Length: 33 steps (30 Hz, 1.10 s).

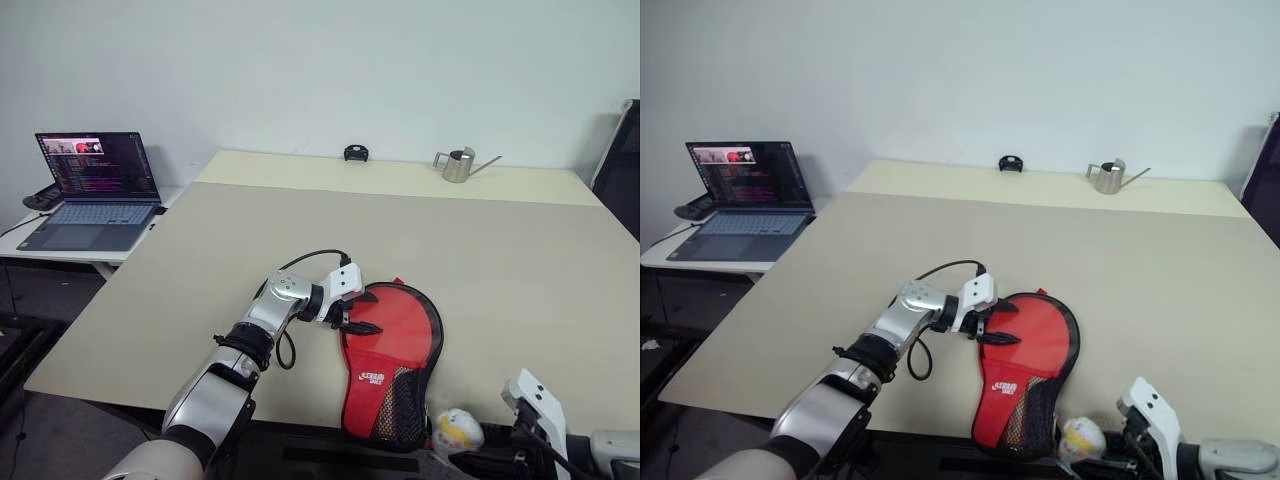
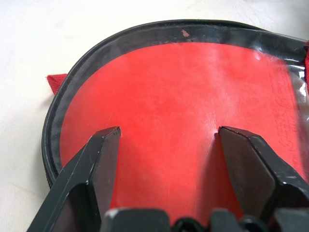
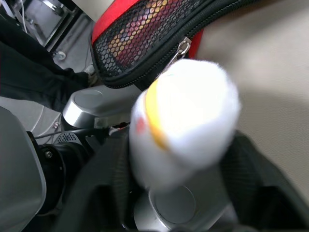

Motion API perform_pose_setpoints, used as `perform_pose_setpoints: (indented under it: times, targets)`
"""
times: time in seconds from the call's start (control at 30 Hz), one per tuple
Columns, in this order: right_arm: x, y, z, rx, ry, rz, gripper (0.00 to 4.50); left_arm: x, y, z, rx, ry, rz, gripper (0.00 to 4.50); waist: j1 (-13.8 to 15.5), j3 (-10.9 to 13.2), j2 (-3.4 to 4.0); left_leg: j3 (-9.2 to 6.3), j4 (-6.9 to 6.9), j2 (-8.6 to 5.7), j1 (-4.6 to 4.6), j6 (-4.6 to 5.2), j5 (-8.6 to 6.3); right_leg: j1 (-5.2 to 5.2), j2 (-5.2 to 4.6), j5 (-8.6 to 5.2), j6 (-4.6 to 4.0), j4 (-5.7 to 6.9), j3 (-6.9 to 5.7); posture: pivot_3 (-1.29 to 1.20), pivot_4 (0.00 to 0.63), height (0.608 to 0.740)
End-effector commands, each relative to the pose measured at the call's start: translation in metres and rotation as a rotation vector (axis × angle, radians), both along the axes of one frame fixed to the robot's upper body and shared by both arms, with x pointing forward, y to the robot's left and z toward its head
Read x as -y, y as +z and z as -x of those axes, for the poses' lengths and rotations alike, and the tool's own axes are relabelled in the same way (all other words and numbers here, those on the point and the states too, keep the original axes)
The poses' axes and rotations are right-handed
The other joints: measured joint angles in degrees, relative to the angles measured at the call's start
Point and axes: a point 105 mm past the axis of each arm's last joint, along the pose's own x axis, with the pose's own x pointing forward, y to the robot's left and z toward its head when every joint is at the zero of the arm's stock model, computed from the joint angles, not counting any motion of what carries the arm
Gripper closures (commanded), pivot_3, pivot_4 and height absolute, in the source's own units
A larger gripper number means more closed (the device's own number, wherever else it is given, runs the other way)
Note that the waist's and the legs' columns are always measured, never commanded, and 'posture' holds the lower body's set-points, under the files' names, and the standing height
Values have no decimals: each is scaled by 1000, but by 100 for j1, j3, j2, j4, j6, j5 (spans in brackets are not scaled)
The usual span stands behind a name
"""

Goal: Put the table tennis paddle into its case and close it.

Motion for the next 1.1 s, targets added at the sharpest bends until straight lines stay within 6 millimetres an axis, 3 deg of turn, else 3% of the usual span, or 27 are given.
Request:
perform_pose_setpoints:
  times: [0.03,0.13,0.2,0.4,0.5,0.6,0.7,0.87,0.97,1.1]
  targets:
    - [1,15,-2,33,25,-30,1665,-10,-40,12,-90,11,-136,980,1,0,-1,0,0,0,1,0,0,1,0,0,0,0,0,0,150,740]
    - [5,19,-2,34,32,-28,1665,-9,-40,12,-89,10,-133,980,5,1,-1,-1,0,0,1,0,0,1,0,0,1,-1,-1,0,150,740]
    - [9,28,-13,77,7,-44,1665,-7,-39,12,-89,11,-125,980,4,1,-3,-1,0,0,0,0,0,3,-1,0,1,-1,-1,0,150,740]
    - [13,61,-68,244,-56,-109,1665,-1,-27,12,-82,-5,-64,980,11,5,-2,0,4,-1,2,0,0,1,-5,5,6,-5,1,0,150,740]
    - [12,70,-95,302,-74,-105,1085,2,-12,12,-69,-16,-12,980,1,9,4,-5,2,-1,-15,0,0,-9,-6,5,4,-5,-3,0,150,740]
    - [6,74,-115,340,-75,-89,43,3,2,11,-52,-23,32,980,-2,15,4,-6,1,-4,-38,0,0,-29,-9,1,-2,-7,-3,0,150,740]
    - [-2,77,-133,377,-74,-83,14,3,18,13,-38,-31,76,980,-23,27,10,-1,1,-5,-64,-5,3,-58,-11,-6,-14,-6,1,0,150,740]
    - [-32,78,-191,466,-127,-94,14,-22,66,13,-46,24,208,980,-151,77,25,5,12,-5,-142,-46,28,-152,-8,-5,-14,27,6,0,150,740]
    - [-45,69,-212,474,-123,-90,14,-43,78,11,-50,88,228,980,-206,114,34,9,9,-3,-138,-53,32,-164,-6,-8,-20,54,11,0,150,740]
    - [-46,54,-231,467,-121,-45,14,-63,79,10,-39,162,211,980,-190,133,42,14,10,-6,-138,-55,34,-175,-7,-12,-26,74,10,0,150,740]
